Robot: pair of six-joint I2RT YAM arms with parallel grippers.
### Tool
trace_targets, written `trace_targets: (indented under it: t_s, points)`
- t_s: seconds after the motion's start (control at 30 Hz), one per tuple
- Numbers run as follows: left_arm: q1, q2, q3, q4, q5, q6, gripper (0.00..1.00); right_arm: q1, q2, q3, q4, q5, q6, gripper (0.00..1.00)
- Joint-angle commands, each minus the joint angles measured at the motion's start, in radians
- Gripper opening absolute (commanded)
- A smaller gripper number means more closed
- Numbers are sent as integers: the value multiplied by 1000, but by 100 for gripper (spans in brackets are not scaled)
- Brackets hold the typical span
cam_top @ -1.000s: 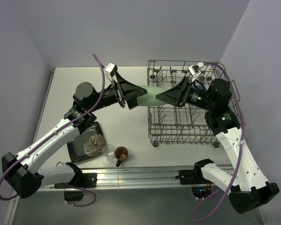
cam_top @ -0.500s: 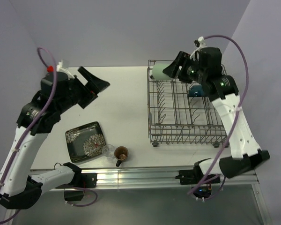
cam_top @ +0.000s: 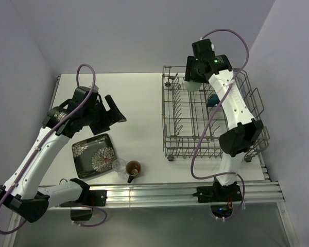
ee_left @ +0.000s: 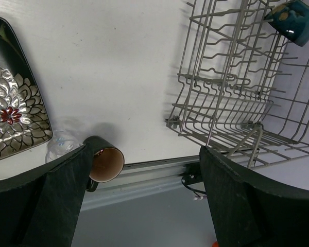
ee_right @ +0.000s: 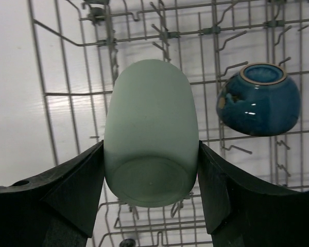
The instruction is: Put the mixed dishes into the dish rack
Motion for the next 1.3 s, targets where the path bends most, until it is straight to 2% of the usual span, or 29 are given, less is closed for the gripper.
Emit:
trace_targets:
  t_s: [0.0,0.23,0.43,0.67,0.73,0.77,0.83,0.87,0.97,1.07,1.27]
  points:
    - [0,-19,-14,-6,-5,33,90,25,41,99,-54,147,-46,0]
    - [-2,5,-17,-10,0,42,89,45,82,71,-68,161,-42,0]
    - [-2,30,-26,-6,17,48,89,57,69,-48,-18,161,-28,0]
    - [-2,21,-33,-9,28,49,89,57,102,-90,7,161,-11,2]
    - [-2,16,-37,-12,29,51,89,59,110,-96,19,162,-8,17]
    - [-2,15,-39,-15,31,51,89,57,112,-94,18,164,-8,38]
    - [-2,13,-46,-17,35,52,89,60,113,-102,18,171,-8,55]
    - [-2,13,-49,-20,35,54,89,62,110,-105,18,170,-8,70]
    - [-5,18,-69,-21,38,59,89,70,84,-151,42,173,-14,99]
    - [-19,28,-95,-23,34,68,89,80,62,-174,42,188,-14,100]
    - [-114,97,-103,-20,-17,79,89,108,-17,-173,42,202,-8,100]
